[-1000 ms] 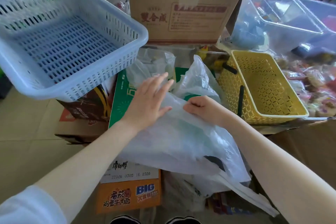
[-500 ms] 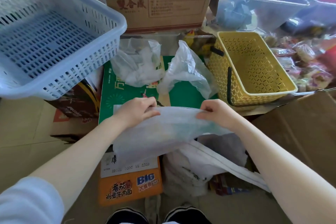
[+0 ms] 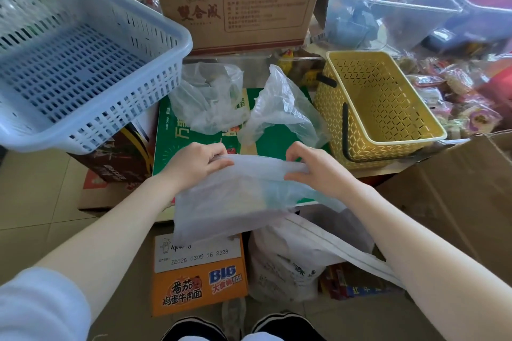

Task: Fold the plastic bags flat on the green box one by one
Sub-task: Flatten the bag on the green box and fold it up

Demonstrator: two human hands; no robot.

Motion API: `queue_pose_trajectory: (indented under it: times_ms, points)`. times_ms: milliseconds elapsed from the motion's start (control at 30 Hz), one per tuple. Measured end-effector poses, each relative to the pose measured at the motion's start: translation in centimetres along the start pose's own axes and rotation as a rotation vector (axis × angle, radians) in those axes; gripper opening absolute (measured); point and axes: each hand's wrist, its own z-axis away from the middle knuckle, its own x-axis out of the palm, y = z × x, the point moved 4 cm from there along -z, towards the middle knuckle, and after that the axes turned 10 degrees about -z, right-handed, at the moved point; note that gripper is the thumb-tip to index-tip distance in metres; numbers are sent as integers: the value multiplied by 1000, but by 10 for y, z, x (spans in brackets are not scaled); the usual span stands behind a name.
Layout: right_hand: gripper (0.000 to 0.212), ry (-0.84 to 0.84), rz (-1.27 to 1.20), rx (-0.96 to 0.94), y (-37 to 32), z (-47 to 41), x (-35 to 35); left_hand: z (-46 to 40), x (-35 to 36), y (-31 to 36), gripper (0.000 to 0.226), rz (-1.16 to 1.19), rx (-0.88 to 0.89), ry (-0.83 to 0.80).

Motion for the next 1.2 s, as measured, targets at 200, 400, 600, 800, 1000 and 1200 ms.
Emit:
queue_pose_trajectory:
  times_ms: [200,400,600,800,1000,1200]
  points:
    - [11,134,-70,-132,-15,-3,-12,-1,-9,0,23,-31,11,10]
    - [31,-134,-78,144,11,8,3,3,-14,15,31,-42,147,94]
    - [36,-52,-289,266,21,18,29,2,-20,15,20,-29,143,71]
    - [24,270,-32,156,-13,-25,-49,-28,-81,29,20,-371,296,318]
    - [58,688,529,-290,-96,-16,-120,-19,-152,68,8,-698,399,915]
    - [35,240,766,-430,-55,13,-38,30,-64,35,23,-698,574,590]
